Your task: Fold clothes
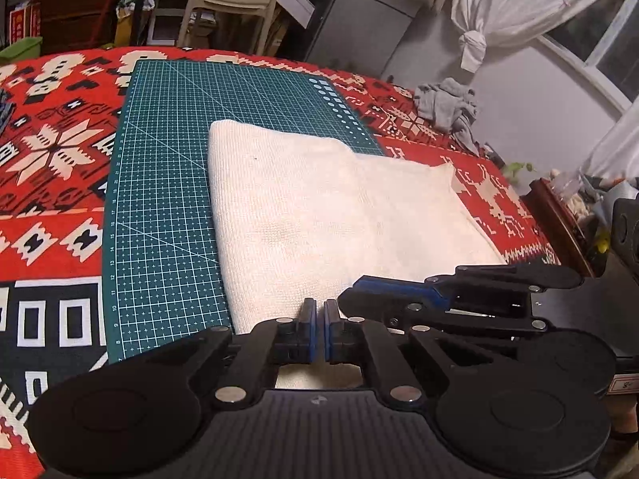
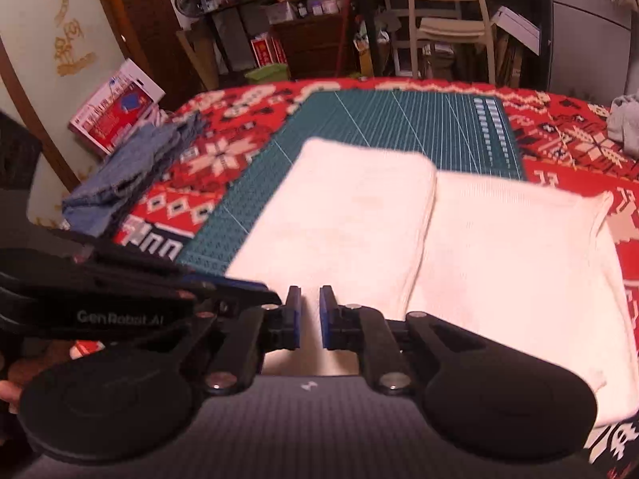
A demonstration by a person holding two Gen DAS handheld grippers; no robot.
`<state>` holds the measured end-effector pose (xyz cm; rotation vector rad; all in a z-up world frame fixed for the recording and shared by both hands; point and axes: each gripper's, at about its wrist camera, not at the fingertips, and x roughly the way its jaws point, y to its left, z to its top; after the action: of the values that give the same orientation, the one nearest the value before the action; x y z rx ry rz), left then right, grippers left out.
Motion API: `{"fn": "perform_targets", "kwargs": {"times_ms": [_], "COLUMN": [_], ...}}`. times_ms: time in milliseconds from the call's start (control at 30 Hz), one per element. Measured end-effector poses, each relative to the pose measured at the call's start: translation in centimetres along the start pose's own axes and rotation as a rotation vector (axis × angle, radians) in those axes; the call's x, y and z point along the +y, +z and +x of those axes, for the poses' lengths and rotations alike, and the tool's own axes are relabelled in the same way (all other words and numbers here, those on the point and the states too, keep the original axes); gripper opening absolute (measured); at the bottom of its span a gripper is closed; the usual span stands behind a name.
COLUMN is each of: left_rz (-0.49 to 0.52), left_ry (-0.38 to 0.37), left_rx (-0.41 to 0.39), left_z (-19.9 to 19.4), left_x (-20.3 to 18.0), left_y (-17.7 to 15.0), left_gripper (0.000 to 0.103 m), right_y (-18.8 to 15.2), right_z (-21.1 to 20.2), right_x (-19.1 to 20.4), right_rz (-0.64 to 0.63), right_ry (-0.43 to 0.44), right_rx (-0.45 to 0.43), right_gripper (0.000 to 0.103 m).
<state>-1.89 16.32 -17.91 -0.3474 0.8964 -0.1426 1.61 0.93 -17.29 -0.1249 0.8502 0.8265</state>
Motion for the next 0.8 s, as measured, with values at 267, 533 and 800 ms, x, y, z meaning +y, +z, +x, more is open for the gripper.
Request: {"fn": "perform_targets", "kwargs": {"times_ms": [267, 533, 800], "left_rz": [-0.008, 0.028, 0.169], "left_ry": [0.010, 0.033, 0.108], "left_rx": [-0.002, -0.005, -0.001], "left_z": [-1.4, -2.9, -2.9], "left_x": [0.1, 0.1, -1.6], "left_y": [-0.6, -2.2, -2.9], "left_gripper": [0.006, 0.006, 0.006], "right_y": [-0.8, -1.6, -2.9], "right_z": [-1.4, -2.8, -3.0], "right_x": [-0.6, -0.9, -0.1], "right_rz": [-0.008, -0.016, -0.018], "right_ry": [-0.025, -0.045, -0.025], "right_rx": [0.003, 0.010, 0.045], "right_gripper": [0.008, 0.010, 0.009]}}
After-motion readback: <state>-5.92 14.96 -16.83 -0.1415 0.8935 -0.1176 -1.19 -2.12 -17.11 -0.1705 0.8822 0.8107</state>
